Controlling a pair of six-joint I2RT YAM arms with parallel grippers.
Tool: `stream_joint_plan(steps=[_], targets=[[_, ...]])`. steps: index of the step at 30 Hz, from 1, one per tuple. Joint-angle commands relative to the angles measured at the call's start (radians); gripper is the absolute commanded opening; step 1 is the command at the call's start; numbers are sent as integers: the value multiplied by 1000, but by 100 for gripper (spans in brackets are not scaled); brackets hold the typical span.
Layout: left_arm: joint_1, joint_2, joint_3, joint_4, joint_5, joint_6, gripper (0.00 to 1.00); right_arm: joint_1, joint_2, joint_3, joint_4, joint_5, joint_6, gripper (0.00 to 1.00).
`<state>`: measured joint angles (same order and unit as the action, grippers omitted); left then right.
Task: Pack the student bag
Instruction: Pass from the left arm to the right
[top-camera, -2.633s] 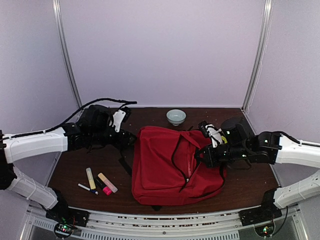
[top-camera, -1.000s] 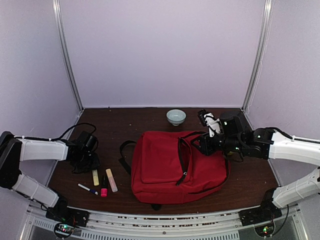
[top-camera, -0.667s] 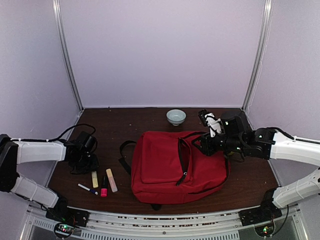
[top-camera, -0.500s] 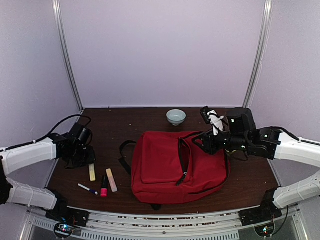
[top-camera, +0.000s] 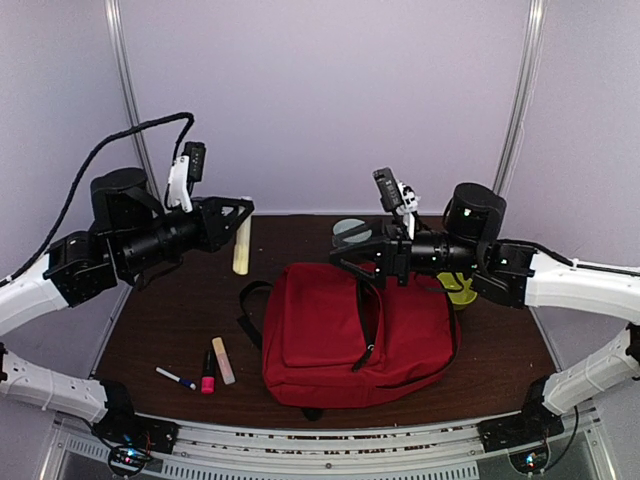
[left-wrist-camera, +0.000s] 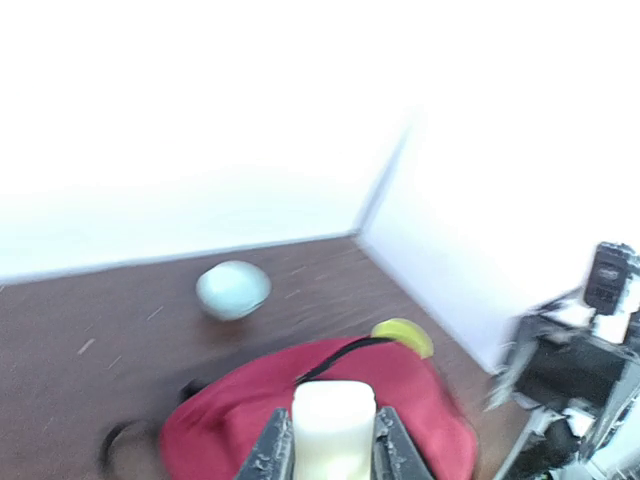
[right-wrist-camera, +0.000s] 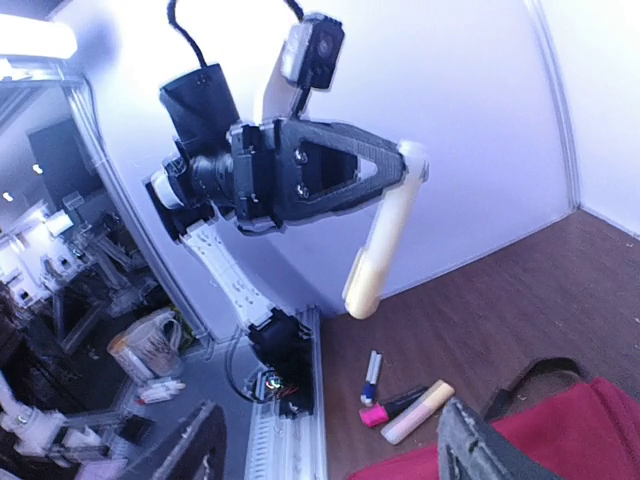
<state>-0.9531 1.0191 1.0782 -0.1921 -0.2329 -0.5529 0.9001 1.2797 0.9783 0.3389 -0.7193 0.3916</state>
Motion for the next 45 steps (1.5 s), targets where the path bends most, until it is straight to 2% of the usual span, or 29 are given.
stream_joint_plan(steps=[1, 4, 9, 16, 22, 25, 30, 33, 36, 37, 38, 40, 42, 44, 45], targets=[[-64, 89, 52, 339, 185, 152, 0, 27, 42, 86, 180, -112, 79, 82], [-102, 135, 87, 404, 233, 200, 0, 42, 67, 100, 185, -88, 83, 83], [-116, 191, 102, 513, 331, 185, 0, 51, 112, 119, 215, -71, 112, 77], [-150, 214, 123, 518, 369, 179, 0, 50, 110, 134, 165, -65, 71, 70], [-162, 226, 127, 527, 397, 175, 0, 50, 101, 136, 185, -86, 59, 59], [-164, 231, 129, 532, 412, 168, 0, 50, 100, 138, 195, -104, 62, 48], [-164, 234, 123, 521, 397, 175, 0, 50, 86, 128, 198, -109, 63, 16], [-164, 223, 114, 483, 343, 188, 2, 50, 65, 106, 175, -89, 58, 11], [-164, 199, 112, 379, 217, 212, 60, 48, 32, 76, 78, -29, 27, 6], [-164, 186, 112, 321, 181, 223, 74, 47, 19, 63, 27, 3, 6, 6], [-164, 173, 113, 259, 74, 227, 84, 47, 9, 43, -25, 46, -10, 5], [-156, 153, 116, 106, -96, 215, 97, 46, -3, -4, -109, 156, -18, 5], [-122, 150, 104, -35, -189, 164, 98, 38, 5, -61, -168, 267, -1, 4], [-66, 167, 71, -144, -198, 66, 98, 22, 32, -82, -242, 363, 29, 3], [-24, 180, 43, -172, -155, 5, 98, 9, 48, -85, -282, 403, 53, 2]])
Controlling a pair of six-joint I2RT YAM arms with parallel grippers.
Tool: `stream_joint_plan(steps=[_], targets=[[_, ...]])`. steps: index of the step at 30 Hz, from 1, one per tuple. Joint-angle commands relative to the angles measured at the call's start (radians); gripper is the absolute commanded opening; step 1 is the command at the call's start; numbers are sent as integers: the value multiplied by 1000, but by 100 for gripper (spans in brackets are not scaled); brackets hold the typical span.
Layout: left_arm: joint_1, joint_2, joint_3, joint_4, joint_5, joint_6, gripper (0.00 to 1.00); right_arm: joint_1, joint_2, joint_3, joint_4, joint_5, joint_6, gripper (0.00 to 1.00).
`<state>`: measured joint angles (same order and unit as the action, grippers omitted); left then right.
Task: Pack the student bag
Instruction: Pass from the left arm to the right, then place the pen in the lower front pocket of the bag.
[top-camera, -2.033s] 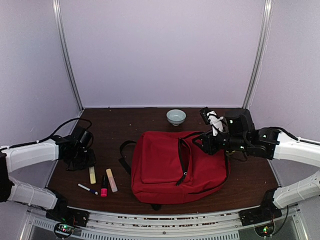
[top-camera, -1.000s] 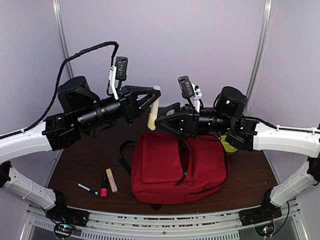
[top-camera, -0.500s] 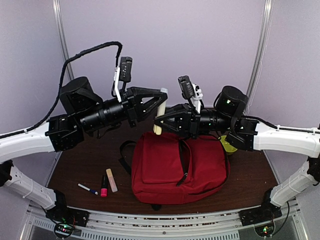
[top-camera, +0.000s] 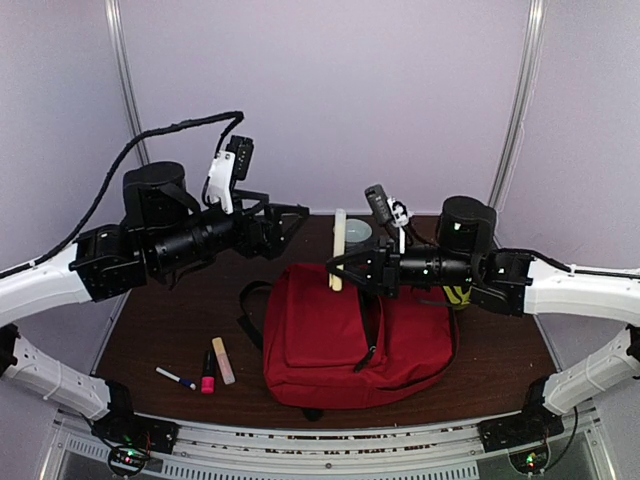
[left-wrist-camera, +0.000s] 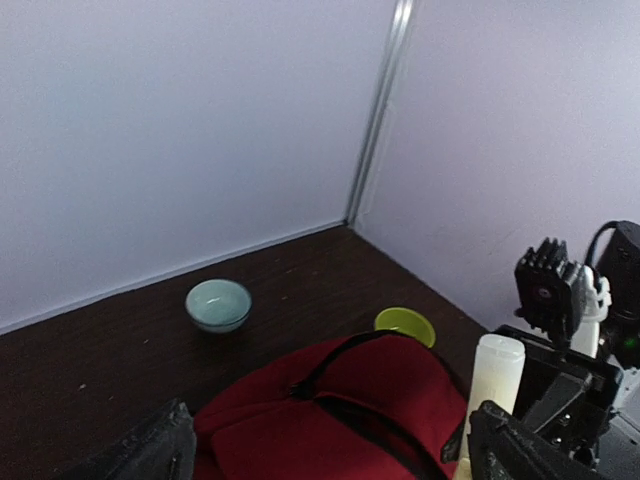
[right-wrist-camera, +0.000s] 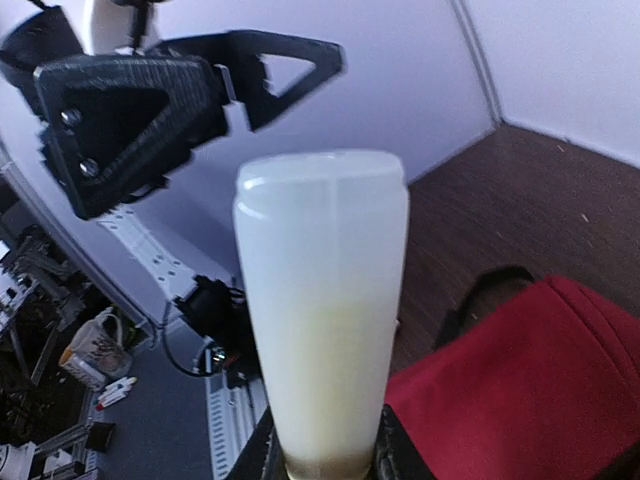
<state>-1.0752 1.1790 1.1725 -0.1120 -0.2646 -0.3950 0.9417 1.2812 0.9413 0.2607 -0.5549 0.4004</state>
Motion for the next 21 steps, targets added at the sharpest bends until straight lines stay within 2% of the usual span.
stream_joint_plan(steps=[1, 3, 7, 14, 21], targets=[[141, 37, -87, -262, -56, -216, 98, -47, 58, -52, -238, 265, 66, 2], [205, 75, -164, -222, 61, -302, 98, -72, 68, -72, -266, 289, 91, 1], [216, 161, -251, -106, 97, -326, 98, -78, 66, -115, -273, 389, 79, 1], [215, 345, -195, -65, 214, -332, 98, -81, 94, -123, -306, 386, 114, 1], [216, 399, -190, -31, 250, -346, 94, -77, 62, -172, -350, 402, 141, 1]])
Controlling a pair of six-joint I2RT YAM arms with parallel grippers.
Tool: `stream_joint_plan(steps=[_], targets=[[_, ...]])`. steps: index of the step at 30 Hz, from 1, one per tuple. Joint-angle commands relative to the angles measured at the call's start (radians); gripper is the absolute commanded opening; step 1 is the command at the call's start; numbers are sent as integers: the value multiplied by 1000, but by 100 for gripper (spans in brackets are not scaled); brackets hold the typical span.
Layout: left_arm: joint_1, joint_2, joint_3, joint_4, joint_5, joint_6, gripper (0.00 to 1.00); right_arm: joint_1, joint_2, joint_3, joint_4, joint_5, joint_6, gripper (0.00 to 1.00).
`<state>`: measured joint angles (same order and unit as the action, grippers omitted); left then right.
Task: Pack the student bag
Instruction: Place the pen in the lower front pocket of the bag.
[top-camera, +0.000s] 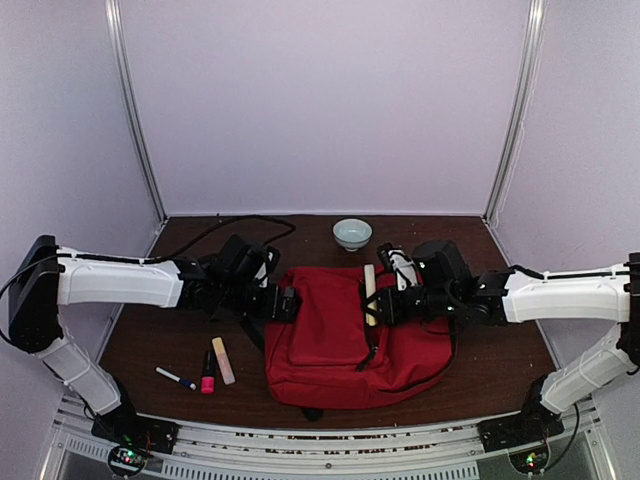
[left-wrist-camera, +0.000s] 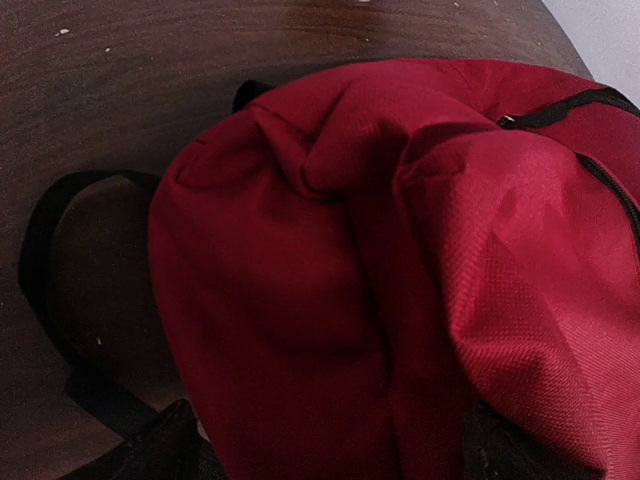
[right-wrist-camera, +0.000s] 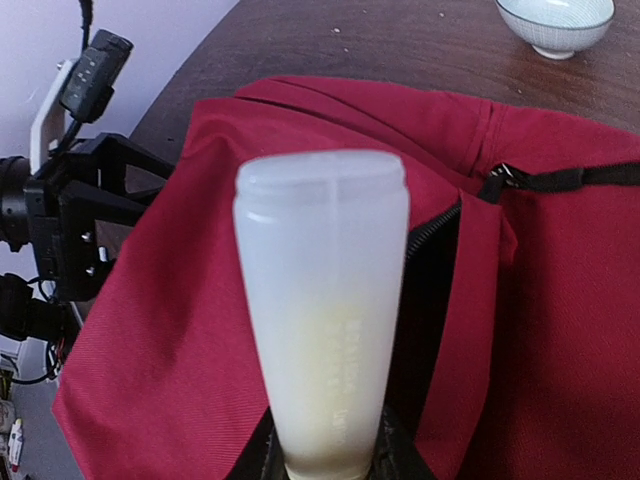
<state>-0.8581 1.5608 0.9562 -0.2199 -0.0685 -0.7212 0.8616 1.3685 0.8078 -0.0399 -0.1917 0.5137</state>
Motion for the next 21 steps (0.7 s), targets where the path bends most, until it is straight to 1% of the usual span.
stream_joint_plan(steps=[1, 6, 10, 11, 13, 14, 15, 16, 18, 20, 21], targets=[[-2, 18, 27, 79, 54, -22, 93, 6, -28, -45, -66, 49, 28, 2], [-2, -32, 15, 77, 18, -20, 91, 20, -40, -57, -134, 112, 23, 3], [-9, -124, -12, 85, -13, 4, 86, 28, -24, -43, -160, 83, 35, 5], [-16, -140, -11, 90, -12, 18, 80, 33, -16, -38, -171, 74, 38, 7], [-45, -156, 8, 89, -25, 46, 66, 41, -5, -29, -184, 62, 44, 11], [-61, -153, 20, 92, -22, 59, 63, 45, 0, -28, -187, 52, 48, 13], [-72, -145, 28, 99, -12, 64, 62, 50, 3, -26, -185, 41, 51, 13], [-78, -139, 31, 113, 3, 65, 64, 55, 5, -20, -186, 30, 53, 14], [-80, -125, 23, 130, 13, 46, 73, 69, 19, -5, -187, -2, 60, 17], [-79, -109, 20, 114, -20, 39, 82, 80, 44, 15, -190, -65, 69, 21], [-79, -100, 24, 96, -37, 40, 84, 81, 57, 22, -189, -100, 74, 24]])
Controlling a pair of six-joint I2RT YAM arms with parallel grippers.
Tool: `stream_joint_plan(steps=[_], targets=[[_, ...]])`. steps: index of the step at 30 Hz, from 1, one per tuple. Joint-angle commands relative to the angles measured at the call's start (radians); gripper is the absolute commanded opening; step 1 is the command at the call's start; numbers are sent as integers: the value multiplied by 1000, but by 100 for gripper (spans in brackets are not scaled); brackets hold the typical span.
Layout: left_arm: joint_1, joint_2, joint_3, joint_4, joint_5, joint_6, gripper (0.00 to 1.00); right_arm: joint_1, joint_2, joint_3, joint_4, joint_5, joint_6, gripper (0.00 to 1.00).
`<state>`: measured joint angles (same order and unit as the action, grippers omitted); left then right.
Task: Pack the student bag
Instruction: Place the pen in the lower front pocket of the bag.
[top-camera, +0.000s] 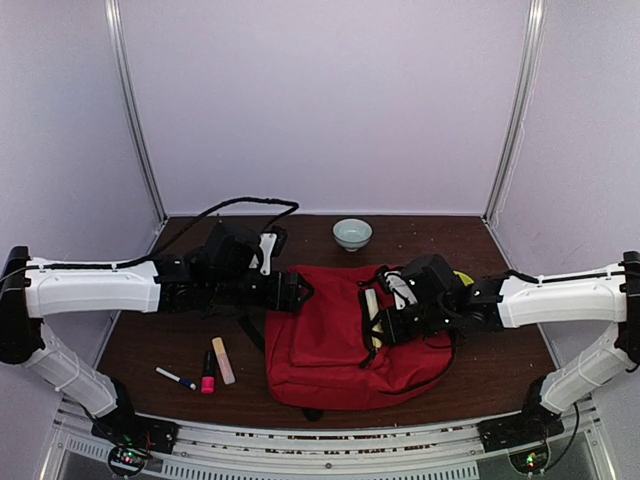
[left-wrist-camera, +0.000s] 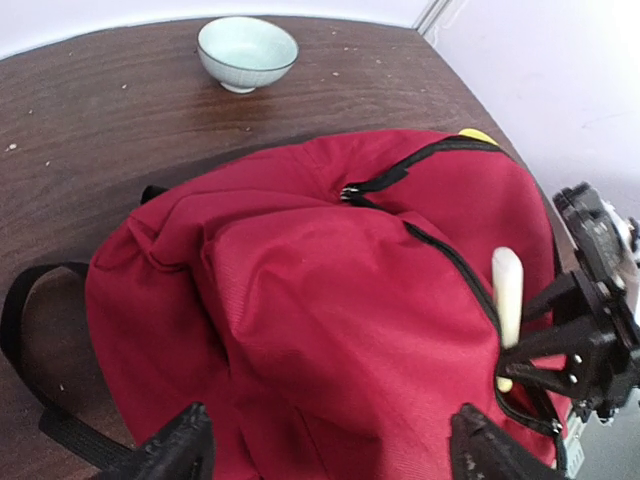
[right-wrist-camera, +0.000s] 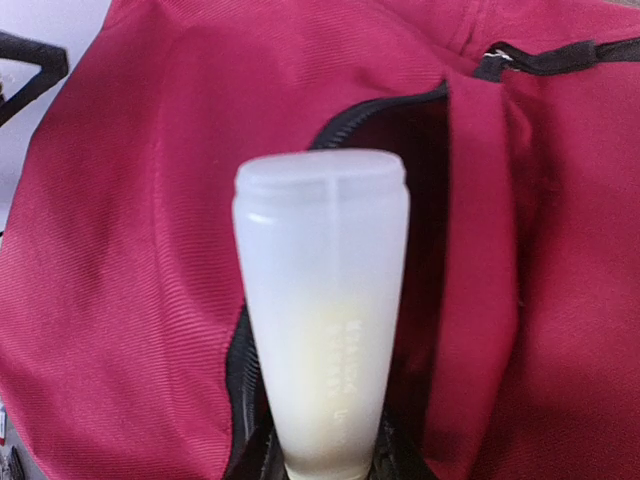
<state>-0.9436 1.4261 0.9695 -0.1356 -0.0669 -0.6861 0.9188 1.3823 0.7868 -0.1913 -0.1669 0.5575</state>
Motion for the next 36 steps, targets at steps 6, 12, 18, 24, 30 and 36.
stream_joint_plan(steps=[6, 12, 18, 24, 30, 36], targets=[[6, 99, 43, -42, -36, 23, 84, 28, 66, 68, -68, -273, 21, 45], [14, 99, 28, -31, -54, 34, 56, 5, -37, 139, -253, -108, -82, 53], [18, 108, 27, -45, -54, 43, 29, -49, -68, 159, -274, -11, -122, 56], [19, 105, 17, -51, -59, 43, 22, -53, 56, 204, -202, -79, -115, 49], [19, 81, -18, -40, -70, 33, 21, -52, 156, 226, -196, -46, -137, 30], [19, 68, -38, -18, -65, 39, 21, -26, 254, 264, -108, -200, -100, 18]])
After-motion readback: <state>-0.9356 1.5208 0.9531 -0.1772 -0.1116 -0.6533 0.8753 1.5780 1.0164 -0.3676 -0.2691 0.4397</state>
